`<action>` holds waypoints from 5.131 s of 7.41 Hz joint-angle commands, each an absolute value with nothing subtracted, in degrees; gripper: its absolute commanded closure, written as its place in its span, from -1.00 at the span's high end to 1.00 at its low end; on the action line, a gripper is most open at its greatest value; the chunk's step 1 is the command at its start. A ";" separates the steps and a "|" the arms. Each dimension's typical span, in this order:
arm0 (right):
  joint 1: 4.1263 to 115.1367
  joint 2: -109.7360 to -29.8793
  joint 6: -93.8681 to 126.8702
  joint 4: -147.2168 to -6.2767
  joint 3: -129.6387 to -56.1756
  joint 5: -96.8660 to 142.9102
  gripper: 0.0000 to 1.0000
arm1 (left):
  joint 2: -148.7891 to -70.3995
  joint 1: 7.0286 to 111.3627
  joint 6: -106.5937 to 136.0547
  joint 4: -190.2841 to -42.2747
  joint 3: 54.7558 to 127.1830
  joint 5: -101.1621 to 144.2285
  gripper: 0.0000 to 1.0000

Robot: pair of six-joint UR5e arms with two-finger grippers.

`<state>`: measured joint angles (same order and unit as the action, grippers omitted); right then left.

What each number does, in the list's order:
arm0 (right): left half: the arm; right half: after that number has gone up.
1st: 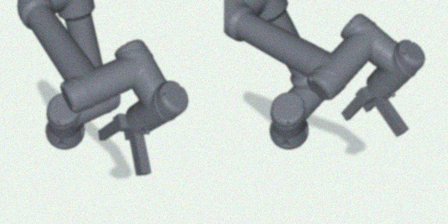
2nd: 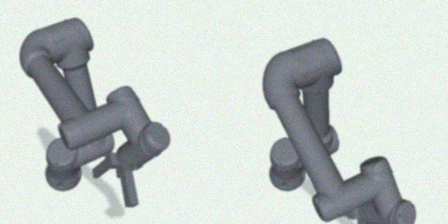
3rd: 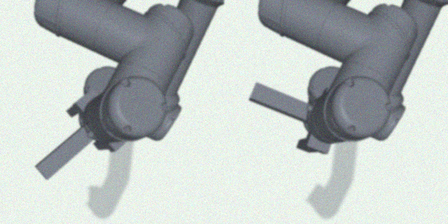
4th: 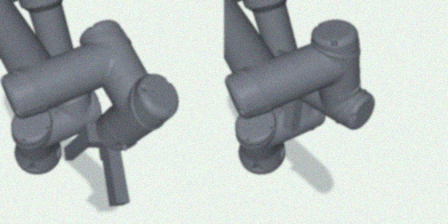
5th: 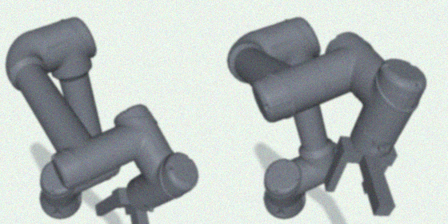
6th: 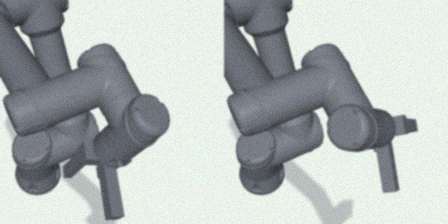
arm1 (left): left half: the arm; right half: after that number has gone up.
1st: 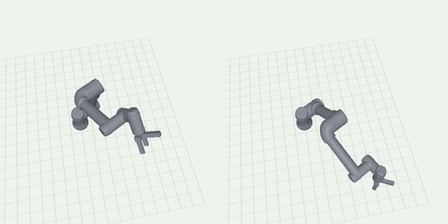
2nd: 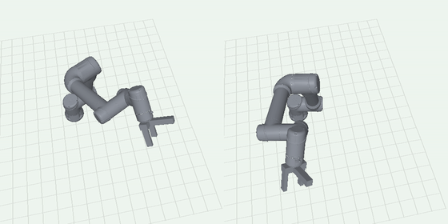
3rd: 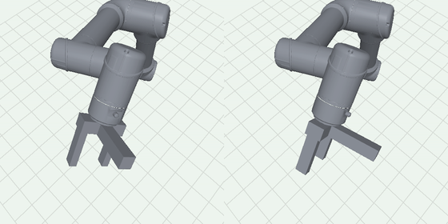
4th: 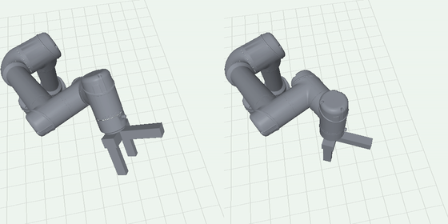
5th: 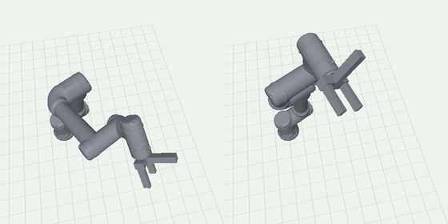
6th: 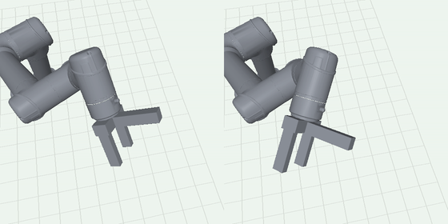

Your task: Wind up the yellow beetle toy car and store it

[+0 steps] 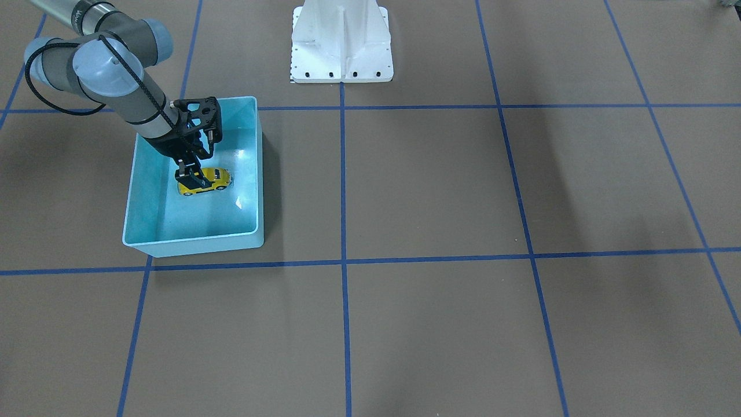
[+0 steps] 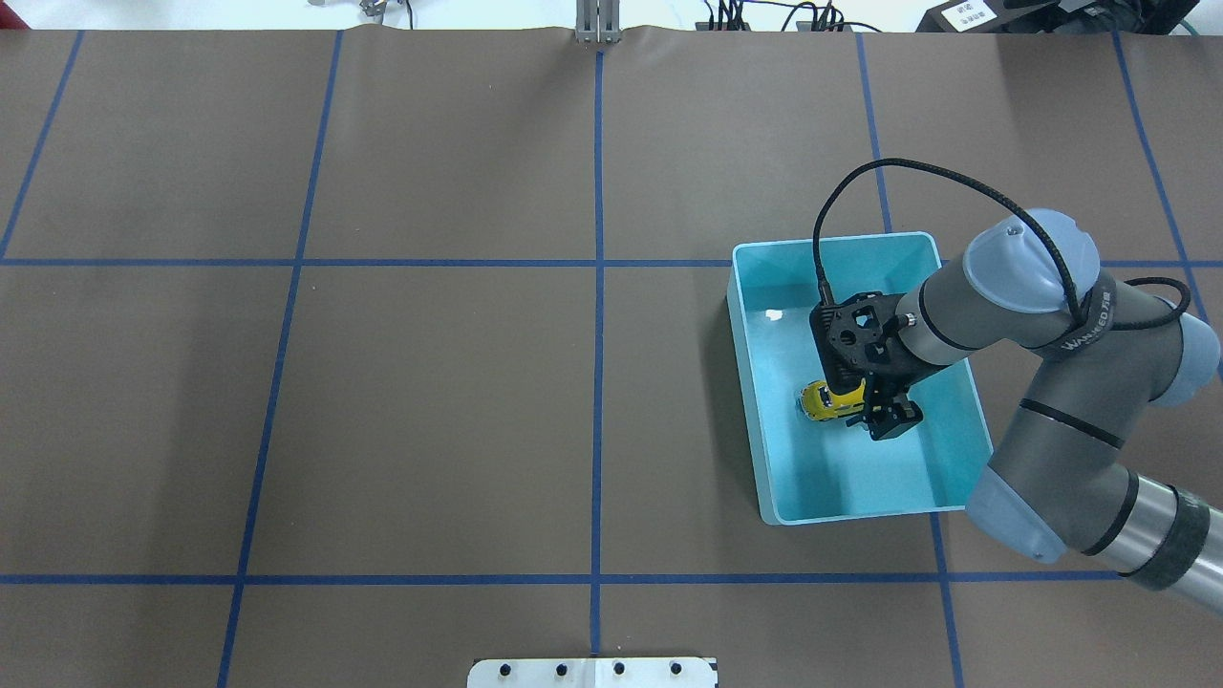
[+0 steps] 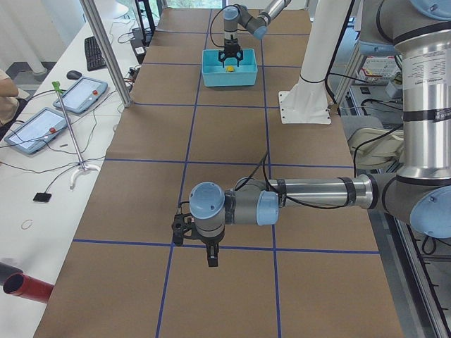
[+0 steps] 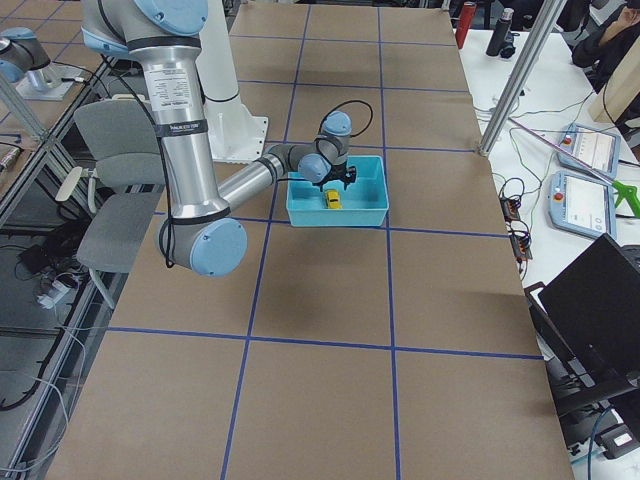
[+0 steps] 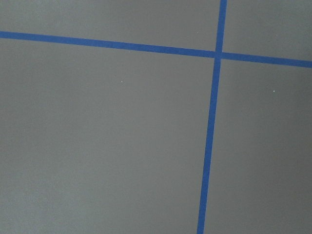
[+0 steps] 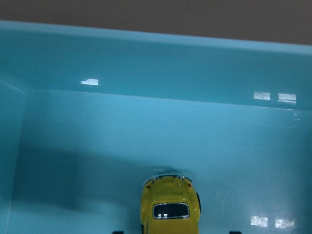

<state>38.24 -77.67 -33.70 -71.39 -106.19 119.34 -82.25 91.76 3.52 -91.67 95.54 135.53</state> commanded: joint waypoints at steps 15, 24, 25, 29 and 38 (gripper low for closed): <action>85.78 -89.74 6.50 -83.58 -90.61 131.13 1.00 | -81.83 91.85 3.43 -91.67 95.62 135.53 1.00; 85.96 -87.80 6.59 -93.25 -92.82 131.57 1.00 | -81.91 91.76 3.43 -91.67 95.89 135.53 1.00; 85.87 -87.37 6.59 -92.99 -91.86 131.57 1.00 | -82.00 91.76 3.43 -91.67 95.98 135.53 1.00; 85.87 -87.36 6.50 -92.90 -91.76 131.66 1.00 | -82.00 91.76 3.43 -91.67 96.15 135.53 1.00; 85.87 -88.15 6.24 -92.72 -92.28 131.66 1.00 | -82.00 91.85 3.43 -91.67 96.15 135.53 1.00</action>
